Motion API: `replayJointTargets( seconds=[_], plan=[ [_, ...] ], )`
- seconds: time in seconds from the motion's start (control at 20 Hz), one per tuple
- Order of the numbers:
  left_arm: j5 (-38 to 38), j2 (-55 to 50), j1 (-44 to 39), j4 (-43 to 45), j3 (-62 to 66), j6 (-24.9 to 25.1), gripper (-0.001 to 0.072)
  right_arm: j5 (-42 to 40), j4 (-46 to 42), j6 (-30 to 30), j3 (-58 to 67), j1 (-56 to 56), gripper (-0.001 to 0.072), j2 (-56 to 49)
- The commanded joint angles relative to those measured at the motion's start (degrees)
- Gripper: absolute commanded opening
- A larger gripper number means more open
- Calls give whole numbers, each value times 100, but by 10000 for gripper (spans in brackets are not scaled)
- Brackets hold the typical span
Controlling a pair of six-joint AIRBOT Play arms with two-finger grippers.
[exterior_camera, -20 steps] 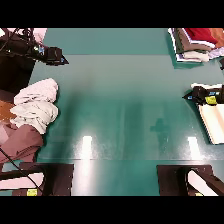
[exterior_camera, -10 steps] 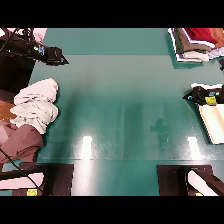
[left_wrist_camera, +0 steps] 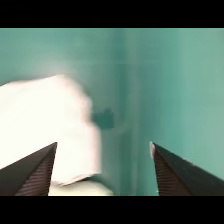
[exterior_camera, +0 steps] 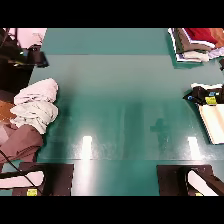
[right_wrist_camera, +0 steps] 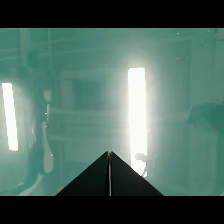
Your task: Fold the shirts.
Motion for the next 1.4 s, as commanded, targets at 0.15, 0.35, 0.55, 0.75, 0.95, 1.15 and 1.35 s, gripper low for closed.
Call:
replayJointTargets(
  seconds=[0.15, 0.35, 0.55, 0.75, 0.95, 1.15, 1.35],
  plan=[
    [1386, -7, 793, 697, -1971, -415, 683, -13, 2, 2, -2, 4, 13, 4],
    [1853, -240, 791, 708, -2581, -420, 551, -13, 4, 2, -2, 4, 14, 4],
    [1766, -271, 791, 686, -2529, -415, 23, -15, 13, 2, 0, 4, 13, 4],
    [1464, 162, 730, 396, -2006, -363, 24, -59, 22, 2, 195, 4, 13, 4],
    [1012, 1283, 219, 282, -730, -50, 24, -251, 17, 2, 1222, 2, 13, 4],
    [581, 2166, -737, -229, 415, -59, 24, -713, 20, 2, 2267, 4, 13, 2],
    [118, 2317, -1897, -350, 1005, -170, 24, -671, 17, 2, 3099, 4, 13, -107]
  ],
)
